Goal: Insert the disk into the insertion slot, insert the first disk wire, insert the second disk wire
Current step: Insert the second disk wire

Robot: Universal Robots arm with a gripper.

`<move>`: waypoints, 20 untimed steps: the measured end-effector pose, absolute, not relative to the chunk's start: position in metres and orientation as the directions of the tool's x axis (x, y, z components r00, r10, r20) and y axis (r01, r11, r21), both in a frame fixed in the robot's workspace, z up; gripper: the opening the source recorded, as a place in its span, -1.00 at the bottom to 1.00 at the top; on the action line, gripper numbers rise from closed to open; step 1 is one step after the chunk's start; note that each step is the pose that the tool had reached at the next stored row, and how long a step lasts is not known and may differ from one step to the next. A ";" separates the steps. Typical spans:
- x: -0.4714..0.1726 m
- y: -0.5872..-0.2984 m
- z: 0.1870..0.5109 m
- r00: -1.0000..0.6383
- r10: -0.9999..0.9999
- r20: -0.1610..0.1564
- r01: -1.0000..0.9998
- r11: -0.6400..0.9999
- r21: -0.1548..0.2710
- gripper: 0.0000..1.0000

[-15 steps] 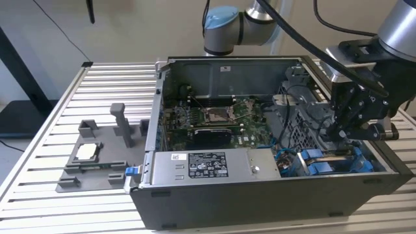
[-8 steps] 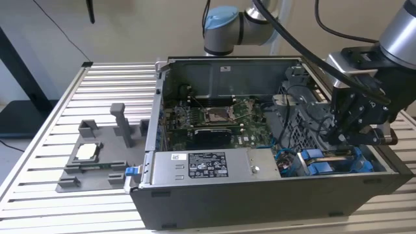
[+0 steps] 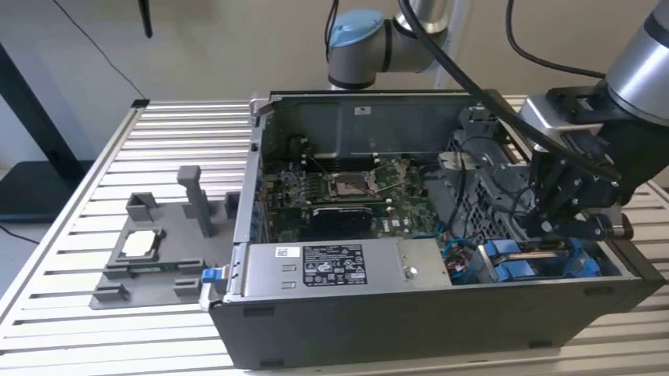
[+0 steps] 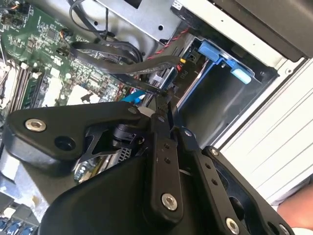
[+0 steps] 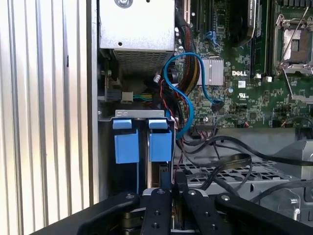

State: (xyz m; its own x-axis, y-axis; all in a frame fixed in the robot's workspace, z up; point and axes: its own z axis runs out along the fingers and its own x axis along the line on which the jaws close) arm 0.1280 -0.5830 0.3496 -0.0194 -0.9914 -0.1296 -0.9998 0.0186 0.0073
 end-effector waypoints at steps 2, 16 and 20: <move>0.128 -0.584 0.348 -0.020 -0.991 -0.134 -1.000 0.019 0.010 -0.69; 0.134 -0.588 0.341 -0.026 -0.985 -0.170 -0.999 0.020 0.038 -0.69; 0.135 -0.588 0.341 -0.027 -0.985 -0.170 -0.999 0.020 0.043 -0.69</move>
State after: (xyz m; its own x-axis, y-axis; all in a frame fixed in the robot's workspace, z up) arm 0.1350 -0.5881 0.3410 -0.0269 -0.9851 -0.1700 -0.9989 0.0198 0.0434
